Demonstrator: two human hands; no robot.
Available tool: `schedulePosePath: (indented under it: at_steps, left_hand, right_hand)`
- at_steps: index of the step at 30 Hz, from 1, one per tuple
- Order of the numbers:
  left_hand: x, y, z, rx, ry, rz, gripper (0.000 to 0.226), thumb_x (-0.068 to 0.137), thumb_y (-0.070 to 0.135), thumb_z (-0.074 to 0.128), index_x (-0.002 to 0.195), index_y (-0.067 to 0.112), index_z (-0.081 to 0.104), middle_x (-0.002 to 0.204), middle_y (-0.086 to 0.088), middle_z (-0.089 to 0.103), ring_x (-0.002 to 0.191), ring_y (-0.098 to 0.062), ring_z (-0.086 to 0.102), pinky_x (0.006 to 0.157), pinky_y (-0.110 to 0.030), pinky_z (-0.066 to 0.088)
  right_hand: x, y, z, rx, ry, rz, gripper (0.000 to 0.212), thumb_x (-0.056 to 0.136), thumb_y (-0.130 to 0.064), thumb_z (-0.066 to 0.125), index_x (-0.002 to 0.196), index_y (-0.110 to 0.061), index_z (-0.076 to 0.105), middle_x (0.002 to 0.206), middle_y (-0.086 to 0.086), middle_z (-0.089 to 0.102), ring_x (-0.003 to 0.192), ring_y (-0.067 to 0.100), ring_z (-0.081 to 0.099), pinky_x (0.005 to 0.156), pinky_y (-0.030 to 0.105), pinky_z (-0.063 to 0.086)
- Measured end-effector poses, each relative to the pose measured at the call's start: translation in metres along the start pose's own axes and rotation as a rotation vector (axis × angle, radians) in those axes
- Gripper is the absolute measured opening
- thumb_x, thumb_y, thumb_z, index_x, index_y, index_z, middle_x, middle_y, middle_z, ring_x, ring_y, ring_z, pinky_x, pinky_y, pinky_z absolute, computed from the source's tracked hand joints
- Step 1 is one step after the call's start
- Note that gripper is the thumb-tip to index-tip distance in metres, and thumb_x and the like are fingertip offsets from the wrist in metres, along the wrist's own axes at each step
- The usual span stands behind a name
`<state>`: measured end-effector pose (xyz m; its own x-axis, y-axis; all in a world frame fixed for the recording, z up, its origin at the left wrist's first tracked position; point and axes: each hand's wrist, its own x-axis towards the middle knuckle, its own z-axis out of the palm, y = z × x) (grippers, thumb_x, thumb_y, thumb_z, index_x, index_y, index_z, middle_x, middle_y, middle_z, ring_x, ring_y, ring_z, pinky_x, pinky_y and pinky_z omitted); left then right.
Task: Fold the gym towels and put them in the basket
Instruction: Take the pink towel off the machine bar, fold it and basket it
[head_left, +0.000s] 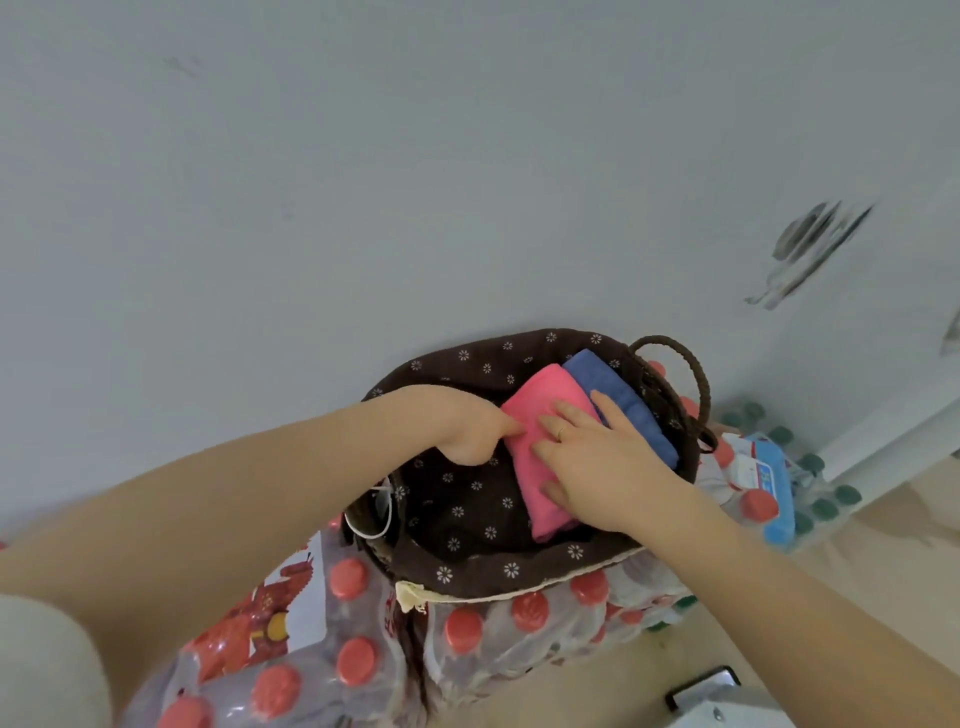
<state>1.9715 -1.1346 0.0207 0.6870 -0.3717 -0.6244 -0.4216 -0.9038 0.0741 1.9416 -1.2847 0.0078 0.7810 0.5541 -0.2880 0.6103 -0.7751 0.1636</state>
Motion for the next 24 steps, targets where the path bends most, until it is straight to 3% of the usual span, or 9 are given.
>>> schedulePosePath:
  at_steps: [3, 6, 8, 11, 14, 18, 22, 24]
  left_hand:
    - [-0.028, -0.005, -0.011, 0.000, 0.250, -0.046, 0.045, 0.088, 0.004, 0.035, 0.131, 0.014, 0.044, 0.129, -0.008, 0.053, 0.115, -0.026, 0.051, 0.091, -0.033, 0.044]
    - [-0.075, -0.016, -0.003, -0.046, 0.576, -0.126, 0.039, 0.090, 0.012, 0.037, 0.127, 0.020, 0.047, 0.127, -0.002, 0.055, 0.115, -0.022, 0.051, 0.091, -0.034, 0.044]
    - [-0.114, -0.031, 0.020, -0.131, 0.785, -0.162, 0.038, 0.091, 0.013, 0.037, 0.127, 0.019, 0.049, 0.125, 0.000, 0.056, 0.114, -0.021, 0.052, 0.089, -0.032, 0.042]
    - [-0.172, -0.051, 0.072, -0.204, 1.071, -0.207, 0.040, 0.086, 0.022, 0.032, 0.109, 0.011, 0.062, 0.104, -0.005, 0.066, 0.095, -0.027, 0.061, 0.074, -0.031, 0.045]
    - [-0.220, -0.063, 0.144, -0.351, 1.056, -0.445, 0.042, 0.082, 0.030, 0.031, 0.103, 0.014, 0.063, 0.095, -0.003, 0.066, 0.085, -0.026, 0.062, 0.069, -0.032, 0.049]
    - [-0.293, -0.058, 0.256, -0.469, 0.835, -0.737, 0.029, 0.093, 0.027, 0.037, 0.110, 0.018, 0.058, 0.105, 0.000, 0.064, 0.094, -0.021, 0.059, 0.077, -0.035, 0.050]
    - [-0.391, -0.034, 0.372, -0.624, 0.730, -1.013, 0.030, 0.095, 0.024, 0.039, 0.120, 0.018, 0.053, 0.113, -0.004, 0.063, 0.100, -0.025, 0.058, 0.082, -0.032, 0.045]
    - [-0.444, -0.010, 0.428, -0.661, 0.740, -1.164, 0.029, 0.094, 0.021, 0.039, 0.118, 0.015, 0.054, 0.112, -0.006, 0.064, 0.102, -0.027, 0.057, 0.083, -0.032, 0.043]
  right_hand:
    - [0.002, -0.007, -0.017, 0.146, 0.239, -0.023, 0.040, 0.095, -0.034, 0.035, 0.132, -0.021, 0.043, 0.133, -0.001, 0.050, 0.127, 0.020, 0.040, 0.113, 0.041, 0.014]
    - [0.004, -0.032, -0.035, 0.354, 0.497, -0.059, 0.044, 0.088, -0.036, 0.034, 0.121, -0.016, 0.056, 0.113, 0.002, 0.065, 0.104, 0.025, 0.059, 0.097, 0.041, 0.039]
    - [0.002, -0.059, -0.048, 0.541, 0.653, -0.105, 0.035, 0.086, -0.030, 0.041, 0.106, -0.013, 0.064, 0.100, 0.003, 0.069, 0.090, 0.025, 0.065, 0.083, 0.041, 0.050]
    - [-0.002, -0.118, -0.069, 0.645, 0.695, -0.295, 0.028, 0.087, -0.024, 0.042, 0.096, -0.011, 0.065, 0.098, 0.004, 0.065, 0.080, 0.024, 0.063, 0.072, 0.031, 0.049]
    - [-0.006, -0.190, -0.080, 0.545, 0.630, -0.509, 0.032, 0.089, -0.029, 0.038, 0.098, -0.012, 0.064, 0.101, 0.004, 0.063, 0.079, 0.023, 0.062, 0.066, 0.026, 0.045]
    - [-0.017, -0.295, -0.066, 0.445, 0.362, -0.690, 0.028, 0.095, -0.026, 0.042, 0.118, -0.019, 0.056, 0.115, 0.001, 0.060, 0.102, 0.023, 0.058, 0.080, 0.035, 0.047]
    - [-0.052, -0.414, -0.037, 0.328, 0.077, -0.840, 0.030, 0.095, -0.023, 0.040, 0.123, -0.020, 0.050, 0.097, 0.006, 0.063, 0.082, 0.025, 0.057, 0.067, 0.036, 0.048]
    - [-0.085, -0.479, -0.024, 0.298, -0.020, -0.952, 0.029, 0.095, -0.023, 0.041, 0.121, -0.017, 0.051, 0.100, 0.009, 0.064, 0.082, 0.024, 0.056, 0.074, 0.038, 0.050]
